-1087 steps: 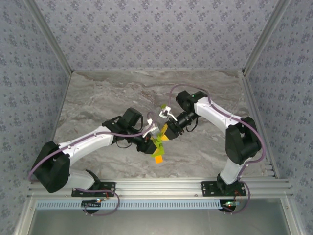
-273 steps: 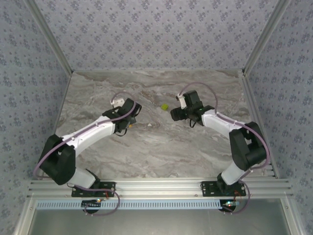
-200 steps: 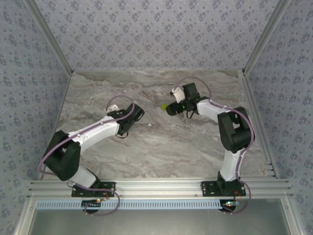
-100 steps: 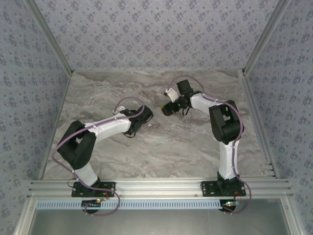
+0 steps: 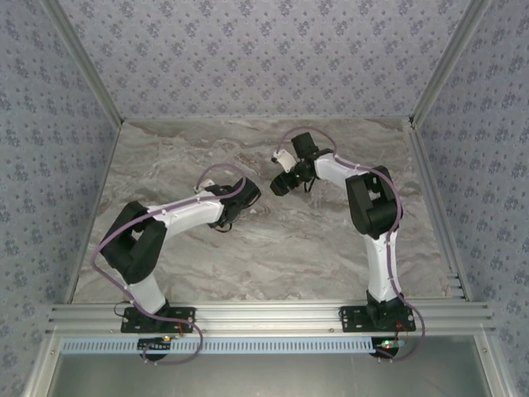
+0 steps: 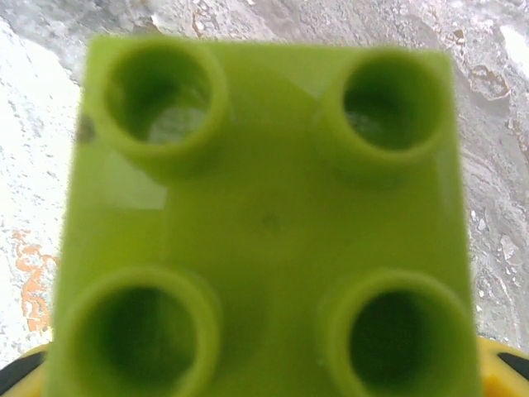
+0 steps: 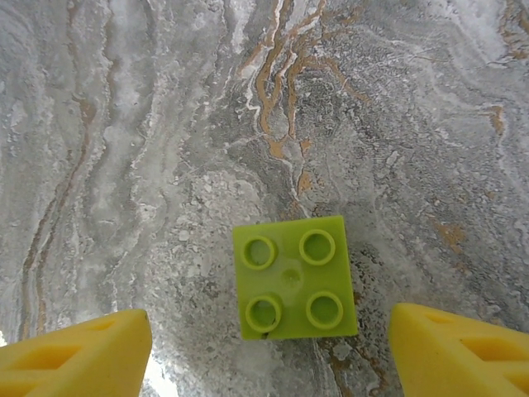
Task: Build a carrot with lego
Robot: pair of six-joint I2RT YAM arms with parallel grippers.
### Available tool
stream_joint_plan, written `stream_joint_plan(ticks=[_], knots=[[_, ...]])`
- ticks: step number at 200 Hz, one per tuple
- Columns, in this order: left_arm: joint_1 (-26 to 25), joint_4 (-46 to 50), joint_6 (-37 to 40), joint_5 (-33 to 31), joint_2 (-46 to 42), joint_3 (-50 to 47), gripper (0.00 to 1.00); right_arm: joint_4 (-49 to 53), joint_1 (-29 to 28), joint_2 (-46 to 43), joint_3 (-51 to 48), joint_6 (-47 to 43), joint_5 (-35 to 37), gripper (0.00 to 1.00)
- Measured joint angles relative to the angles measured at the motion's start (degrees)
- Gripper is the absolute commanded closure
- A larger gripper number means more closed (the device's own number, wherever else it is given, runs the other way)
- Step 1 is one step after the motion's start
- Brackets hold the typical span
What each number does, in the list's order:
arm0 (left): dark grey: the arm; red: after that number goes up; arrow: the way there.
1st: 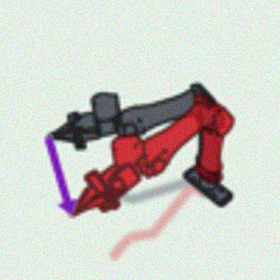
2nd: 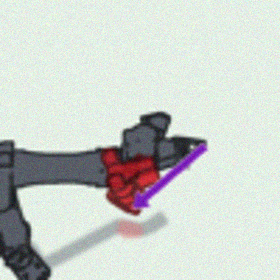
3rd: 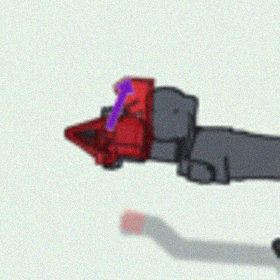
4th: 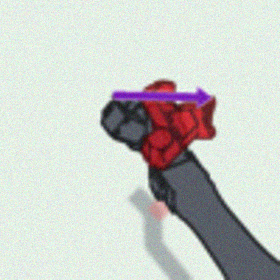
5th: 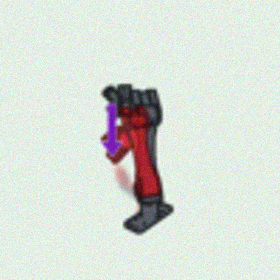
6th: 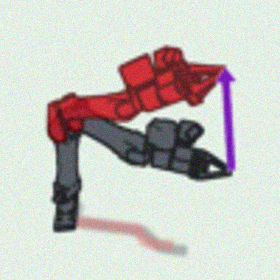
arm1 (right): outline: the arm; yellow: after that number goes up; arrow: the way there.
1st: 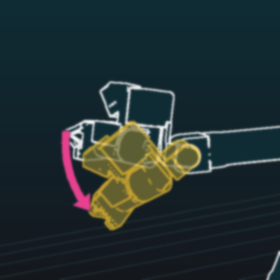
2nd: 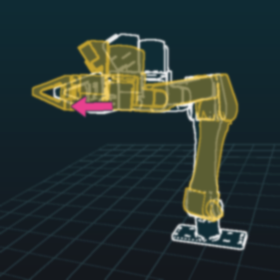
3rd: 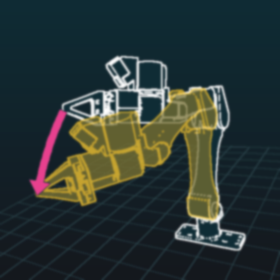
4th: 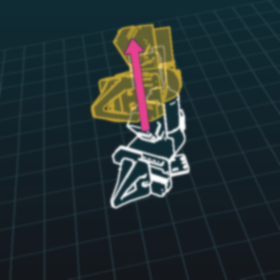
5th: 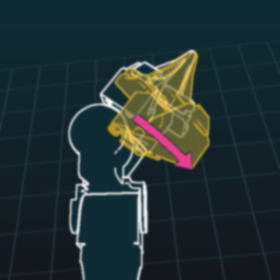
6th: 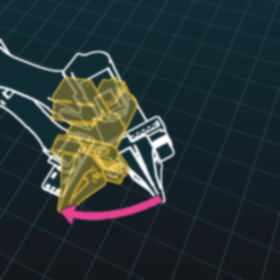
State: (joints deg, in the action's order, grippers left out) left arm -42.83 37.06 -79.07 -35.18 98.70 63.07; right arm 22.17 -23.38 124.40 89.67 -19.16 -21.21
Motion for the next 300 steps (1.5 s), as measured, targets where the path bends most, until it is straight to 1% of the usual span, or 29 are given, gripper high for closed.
stream_joint_plan(ticks=[46, 115, 169, 235, 272, 300], knots=[[-0.6, -1.2, 0.8, 1.9, 0.1, 0.2, 0.47, 2.4, -0.2, 2.2, 3.7, -0.8, 0.8, 0.25], [-2.6, -2.4, 1.9, 6.0, 0.3, 1.0, 0.47, 3.5, -0.2, 2.8, 4.8, -1.3, 0.9, 0.25], [-4.9, -2.6, 2.2, 7.5, 0.5, 1.1, 0.47, 5.7, -0.3, 3.9, 7.1, -1.5, 0.9, 0.25], [-5.6, -2.8, 3.5, 8.2, 0.5, 2.1, 0.46, 7.3, -0.6, 5.6, 10.2, -1.5, 1.1, 0.25], [-6.5, -4.9, 5.0, 9.1, 0.9, 3.3, 0.45, 8.9, -0.6, 6.6, 12.1, -1.5, 1.3, 0.25], [-6.5, -7.1, 6.1, 10.6, 3.4, 4.9, 0.45, 9.8, -0.6, 7.1, 13.0, -1.5, 1.3, 0.26]])
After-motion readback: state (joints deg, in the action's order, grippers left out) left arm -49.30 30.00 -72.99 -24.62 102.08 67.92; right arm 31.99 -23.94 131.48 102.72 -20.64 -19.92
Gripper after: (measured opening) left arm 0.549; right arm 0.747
